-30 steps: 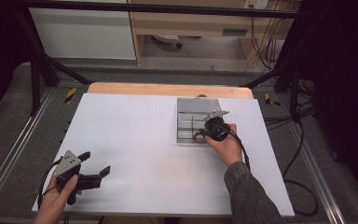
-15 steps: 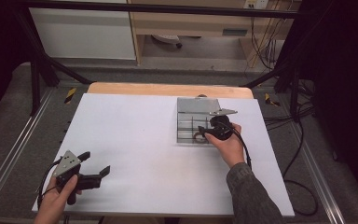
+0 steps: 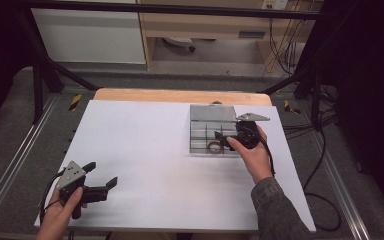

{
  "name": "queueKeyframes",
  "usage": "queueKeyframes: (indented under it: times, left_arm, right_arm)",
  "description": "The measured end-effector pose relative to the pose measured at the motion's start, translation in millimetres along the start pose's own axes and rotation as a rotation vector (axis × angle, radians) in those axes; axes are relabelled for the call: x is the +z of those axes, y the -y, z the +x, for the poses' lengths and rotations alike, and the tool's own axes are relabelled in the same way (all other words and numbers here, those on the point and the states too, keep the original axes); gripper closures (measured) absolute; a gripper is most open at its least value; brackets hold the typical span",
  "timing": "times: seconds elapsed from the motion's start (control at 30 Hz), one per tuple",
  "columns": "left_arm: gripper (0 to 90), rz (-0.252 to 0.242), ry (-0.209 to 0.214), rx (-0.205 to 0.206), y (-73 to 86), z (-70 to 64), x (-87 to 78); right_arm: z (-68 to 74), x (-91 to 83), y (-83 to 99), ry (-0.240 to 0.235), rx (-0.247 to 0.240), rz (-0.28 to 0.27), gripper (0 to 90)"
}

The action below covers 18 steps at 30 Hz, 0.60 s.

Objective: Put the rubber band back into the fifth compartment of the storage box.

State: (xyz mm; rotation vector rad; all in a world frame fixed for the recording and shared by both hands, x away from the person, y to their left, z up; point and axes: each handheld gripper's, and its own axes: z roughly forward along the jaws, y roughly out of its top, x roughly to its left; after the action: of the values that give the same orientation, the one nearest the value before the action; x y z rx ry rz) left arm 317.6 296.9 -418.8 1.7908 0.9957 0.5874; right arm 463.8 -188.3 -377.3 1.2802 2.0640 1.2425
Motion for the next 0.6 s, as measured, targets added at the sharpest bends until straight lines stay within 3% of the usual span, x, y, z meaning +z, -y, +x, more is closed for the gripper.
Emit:
queueKeyframes:
  times: [0.27,0.6]
  left_arm:
    - [4.2,-0.003,-0.001,0.002,-0.1,0.2,-0.6]
    - [4.2,-0.009,0.001,0.002,-0.4,-0.2,-1.0]
  right_arm:
    - [-3.8,-27.1,-0.7,0.018,-0.021,-0.077,6.1]
    - [-17.0,-58.0,18.4,0.04,-0.009,-0.192,6.9]
